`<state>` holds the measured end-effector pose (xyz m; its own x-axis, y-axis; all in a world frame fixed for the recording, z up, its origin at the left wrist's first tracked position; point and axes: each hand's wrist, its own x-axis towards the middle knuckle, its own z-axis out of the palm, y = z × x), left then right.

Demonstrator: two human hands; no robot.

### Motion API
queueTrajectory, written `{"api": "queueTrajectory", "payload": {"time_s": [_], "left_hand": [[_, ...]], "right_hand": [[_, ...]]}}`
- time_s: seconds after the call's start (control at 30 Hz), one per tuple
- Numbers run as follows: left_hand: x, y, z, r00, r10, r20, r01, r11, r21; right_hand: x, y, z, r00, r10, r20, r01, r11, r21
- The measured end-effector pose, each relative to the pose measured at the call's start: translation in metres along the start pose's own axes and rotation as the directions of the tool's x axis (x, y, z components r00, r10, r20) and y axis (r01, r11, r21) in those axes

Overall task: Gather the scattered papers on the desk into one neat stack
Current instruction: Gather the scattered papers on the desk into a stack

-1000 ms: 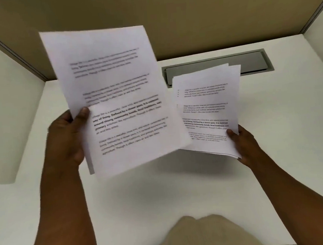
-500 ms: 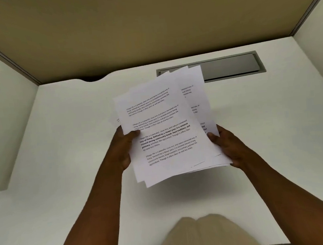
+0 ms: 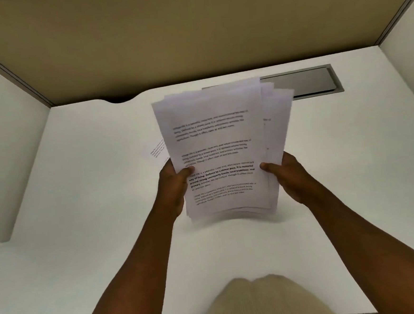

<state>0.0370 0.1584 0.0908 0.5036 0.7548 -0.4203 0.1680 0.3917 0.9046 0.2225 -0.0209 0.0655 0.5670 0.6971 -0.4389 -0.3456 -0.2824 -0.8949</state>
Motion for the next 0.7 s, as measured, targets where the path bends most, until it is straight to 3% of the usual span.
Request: {"api": "queueTrajectory", "payload": {"time_s": [0.2, 0.37, 0.47, 0.6, 0.7], "left_hand": [[-0.002, -0.009, 0.013, 0.991, 0.129, -0.036, -0.128, 0.991, 0.047], [0.004, -0.023, 0.013, 0.99, 0.143, 0.003, -0.139, 0.954, 0.266], [0.006, -0.027, 0.012, 0.992, 0.125, 0.003, -0.122, 0.958, 0.258], [0.02, -0.026, 0.003, 1.0, 0.024, 0.006, -0.025, 0.962, 0.272], [0.043, -0.039, -0.006, 0.98, -0.095, -0.172, 0.149, 0.931, 0.333]], "right_hand": [[0.0, -0.01, 0.01, 0.987, -0.067, -0.146, 0.061, 0.997, -0.047], [-0.001, -0.001, 0.011, 0.989, -0.084, -0.118, 0.066, 0.987, -0.147], [-0.001, 0.003, 0.006, 0.985, -0.116, -0.126, 0.09, 0.976, -0.196], [0.002, -0.001, -0.006, 0.985, -0.121, -0.12, 0.091, 0.97, -0.227], [0.007, 0.002, -0.018, 0.982, -0.101, -0.159, 0.062, 0.971, -0.231]]}}
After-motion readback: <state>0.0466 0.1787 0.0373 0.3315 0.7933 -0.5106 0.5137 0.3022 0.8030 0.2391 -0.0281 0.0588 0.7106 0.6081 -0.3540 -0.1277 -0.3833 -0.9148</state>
